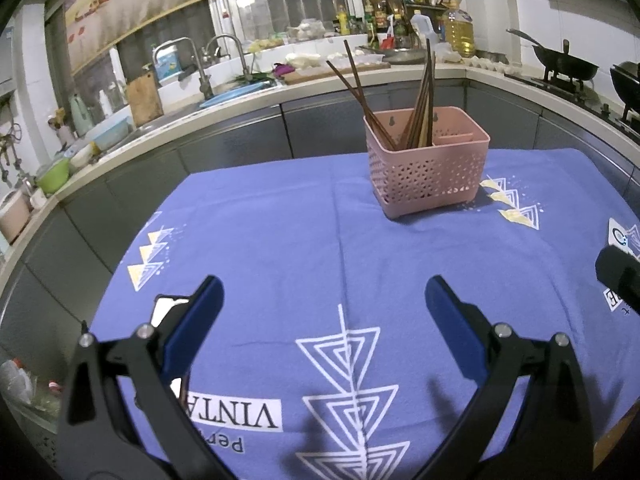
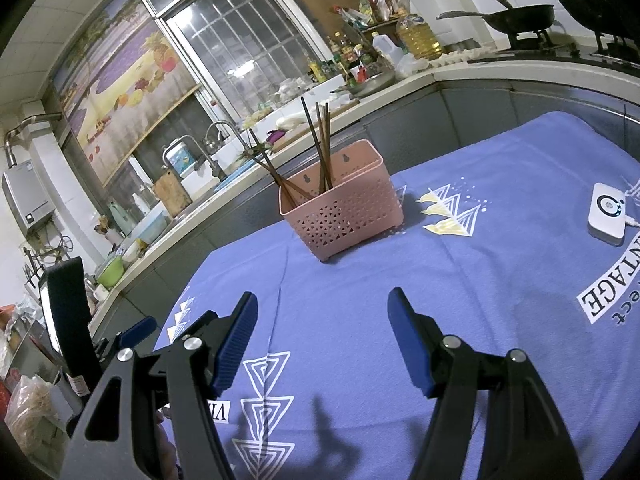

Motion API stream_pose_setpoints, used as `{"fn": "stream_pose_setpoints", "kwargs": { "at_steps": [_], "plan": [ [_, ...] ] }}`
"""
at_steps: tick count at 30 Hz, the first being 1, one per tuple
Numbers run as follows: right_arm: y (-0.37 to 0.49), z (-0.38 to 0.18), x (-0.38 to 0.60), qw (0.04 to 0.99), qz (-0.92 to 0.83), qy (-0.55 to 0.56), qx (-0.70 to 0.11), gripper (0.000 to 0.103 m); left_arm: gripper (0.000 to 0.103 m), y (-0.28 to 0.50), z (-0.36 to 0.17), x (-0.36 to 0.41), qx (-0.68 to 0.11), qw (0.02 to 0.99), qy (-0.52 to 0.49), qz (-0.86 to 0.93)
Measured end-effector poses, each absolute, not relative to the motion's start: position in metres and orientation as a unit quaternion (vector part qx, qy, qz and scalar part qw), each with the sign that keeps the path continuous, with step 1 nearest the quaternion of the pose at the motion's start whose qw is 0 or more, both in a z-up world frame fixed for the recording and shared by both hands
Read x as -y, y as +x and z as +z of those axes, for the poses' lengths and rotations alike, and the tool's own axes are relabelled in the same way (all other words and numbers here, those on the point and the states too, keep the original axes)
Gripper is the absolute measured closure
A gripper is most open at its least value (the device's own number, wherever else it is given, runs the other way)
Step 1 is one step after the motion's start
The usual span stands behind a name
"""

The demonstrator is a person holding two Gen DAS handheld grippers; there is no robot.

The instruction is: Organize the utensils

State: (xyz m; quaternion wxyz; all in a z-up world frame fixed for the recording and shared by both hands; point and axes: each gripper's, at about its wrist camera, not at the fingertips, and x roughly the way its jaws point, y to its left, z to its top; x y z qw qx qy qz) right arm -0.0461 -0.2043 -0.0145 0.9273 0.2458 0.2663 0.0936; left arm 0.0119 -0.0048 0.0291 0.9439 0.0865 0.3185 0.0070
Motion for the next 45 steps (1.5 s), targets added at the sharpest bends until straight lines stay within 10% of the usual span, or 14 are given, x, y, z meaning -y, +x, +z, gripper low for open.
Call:
{"fn": "stream_pose_setpoints", "kwargs": {
  "at_steps": [45],
  "plan": [
    [-0.047, -0.025, 0.194, 0.925, 0.096, 0.247, -0.273, 0.035, 0.006, 0.017, 0.020, -0.007, -0.324, 0.941, 0.092, 0.032]
  ]
}}
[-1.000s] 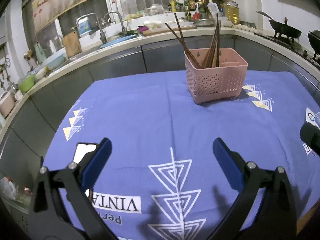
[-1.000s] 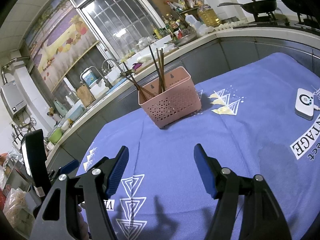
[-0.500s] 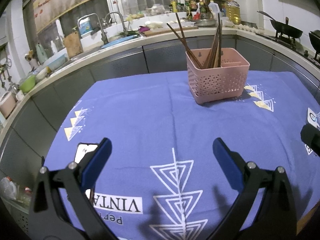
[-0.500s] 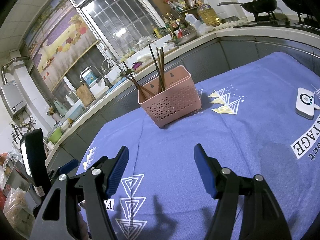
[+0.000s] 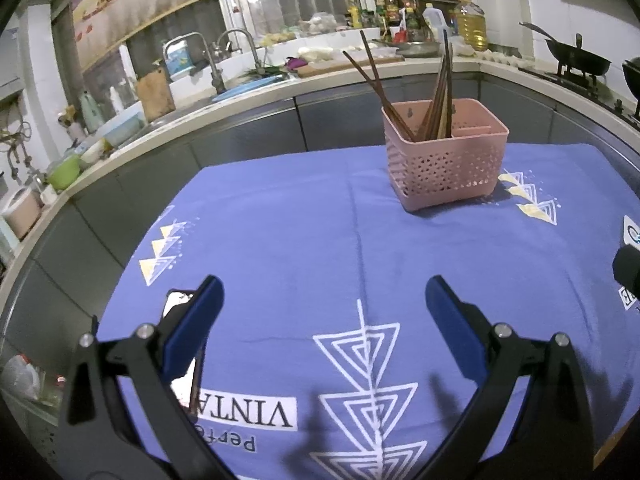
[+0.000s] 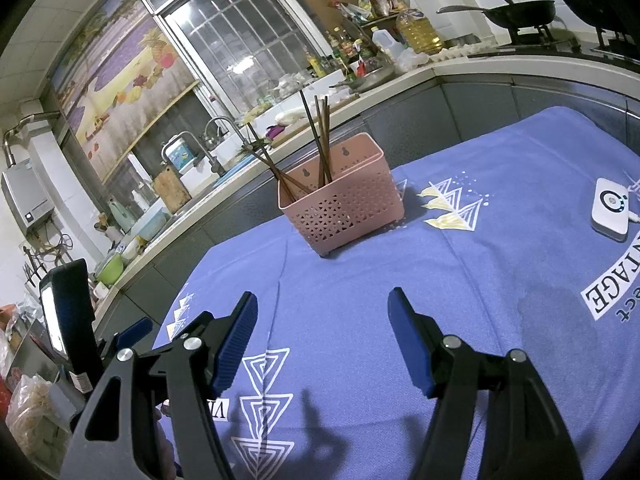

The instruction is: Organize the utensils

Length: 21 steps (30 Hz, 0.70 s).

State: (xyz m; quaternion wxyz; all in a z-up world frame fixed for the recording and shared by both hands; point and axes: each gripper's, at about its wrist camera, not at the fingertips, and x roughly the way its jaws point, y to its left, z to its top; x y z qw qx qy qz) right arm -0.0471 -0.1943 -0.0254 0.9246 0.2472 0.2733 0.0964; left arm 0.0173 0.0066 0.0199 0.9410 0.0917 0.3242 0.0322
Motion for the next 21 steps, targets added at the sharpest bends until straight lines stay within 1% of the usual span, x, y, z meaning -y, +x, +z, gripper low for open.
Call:
{"fn": "stream_pose_setpoints", "kwargs": {
  "at_steps": [21],
  "plan": [
    [-0.0475, -0.0216, 0.1964, 0.925, 0.100, 0.246, -0.272, 0.035, 0.006, 0.0130, 0.0203, -0.0095, -0.307, 0.942, 0.119, 0.065]
  ]
}}
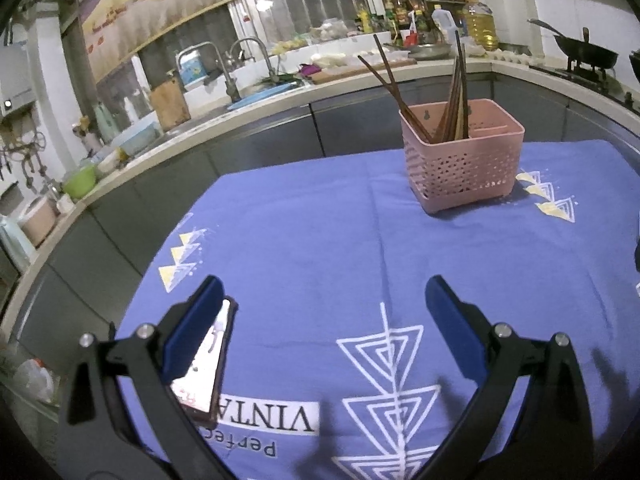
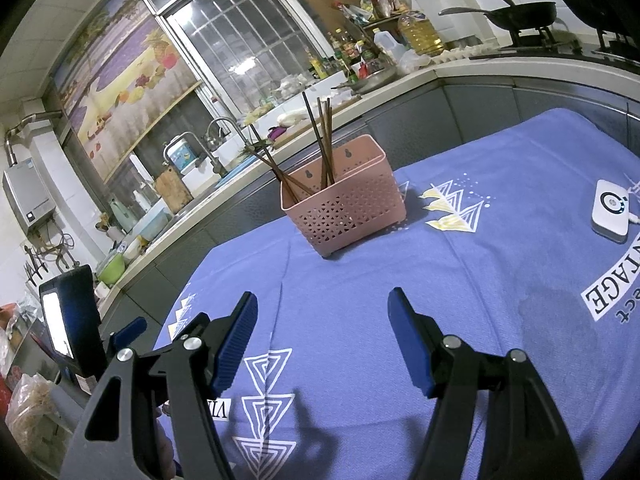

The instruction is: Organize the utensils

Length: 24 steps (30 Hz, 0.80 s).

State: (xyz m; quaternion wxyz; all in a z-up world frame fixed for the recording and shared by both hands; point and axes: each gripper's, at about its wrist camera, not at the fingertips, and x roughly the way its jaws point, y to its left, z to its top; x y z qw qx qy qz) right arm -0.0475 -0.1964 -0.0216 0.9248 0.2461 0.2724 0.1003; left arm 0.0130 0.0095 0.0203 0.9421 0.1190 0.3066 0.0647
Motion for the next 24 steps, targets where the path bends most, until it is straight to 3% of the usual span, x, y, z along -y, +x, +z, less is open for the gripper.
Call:
{"fn": "stream_pose_setpoints", "kwargs": {
  "at_steps": [24],
  "plan": [
    [-0.0481, -0.0206, 0.1976, 0.924, 0.102, 0.247, -0.273, 0.035, 0.006, 0.0100, 0.0194, -0.0064, -0.302, 0.941, 0.136, 0.066]
  ]
}}
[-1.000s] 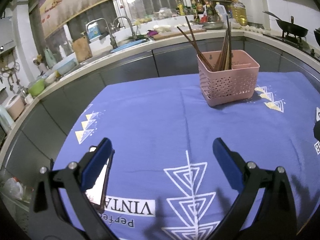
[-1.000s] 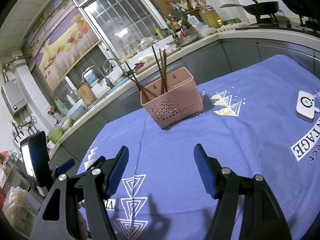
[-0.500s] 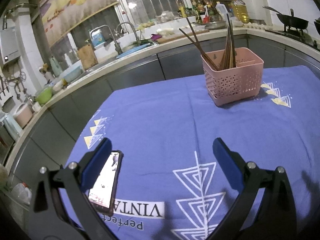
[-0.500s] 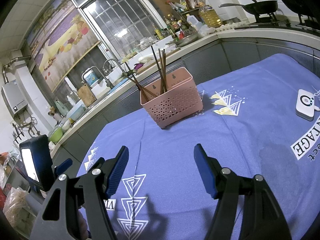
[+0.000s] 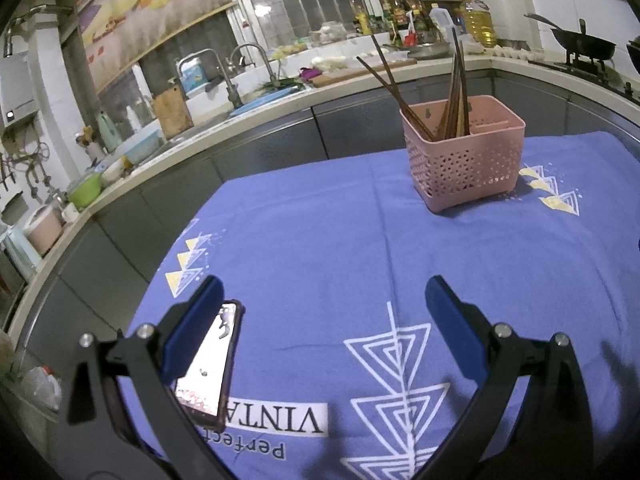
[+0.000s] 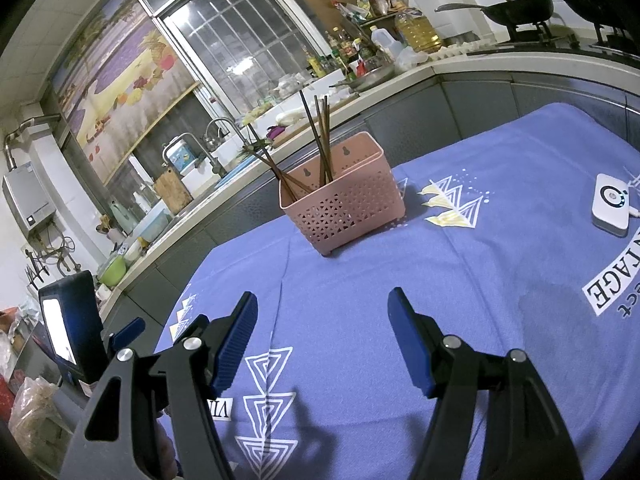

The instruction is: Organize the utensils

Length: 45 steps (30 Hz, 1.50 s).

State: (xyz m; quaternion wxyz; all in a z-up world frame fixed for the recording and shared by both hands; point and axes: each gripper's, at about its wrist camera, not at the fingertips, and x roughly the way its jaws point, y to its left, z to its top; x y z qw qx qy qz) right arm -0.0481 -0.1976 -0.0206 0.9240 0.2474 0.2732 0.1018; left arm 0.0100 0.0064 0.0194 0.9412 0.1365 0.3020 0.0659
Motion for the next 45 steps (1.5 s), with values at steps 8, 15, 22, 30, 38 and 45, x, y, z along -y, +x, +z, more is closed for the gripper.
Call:
{"fn": "stream_pose_setpoints", "kwargs": {
  "at_steps": [8, 15, 22, 30, 38, 45],
  "plan": [
    [-0.048, -0.020, 0.198, 0.924, 0.100, 0.248, -0.272, 0.035, 0.006, 0.009, 0.017, -0.002, -0.312, 0.937, 0.147, 0.049],
    [-0.048, -0.020, 0.198, 0.924, 0.100, 0.248, -0.273, 0.035, 0.006, 0.009, 0.016, 0.001, -0.320, 0.936, 0.144, 0.033],
    [-0.049, -0.020, 0.198, 0.923, 0.099, 0.251, -0.274, 0.035, 0.006, 0.008, 0.016, 0.001, -0.319, 0.936, 0.142, 0.036],
    [-0.048, -0.020, 0.198, 0.923, 0.099, 0.251, -0.274, 0.035, 0.006, 0.008, 0.017, 0.001, -0.315, 0.935, 0.152, 0.058],
    [-0.050, -0.021, 0.197, 0.923, 0.099, 0.251, -0.275, 0.034, 0.006, 0.010, 0.018, -0.007, -0.321, 0.934, 0.142, 0.070],
    [-0.050, -0.020, 0.197, 0.923, 0.098, 0.252, -0.275, 0.034, 0.006, 0.010, 0.018, -0.008, -0.323, 0.933, 0.140, 0.077]
  ]
}}
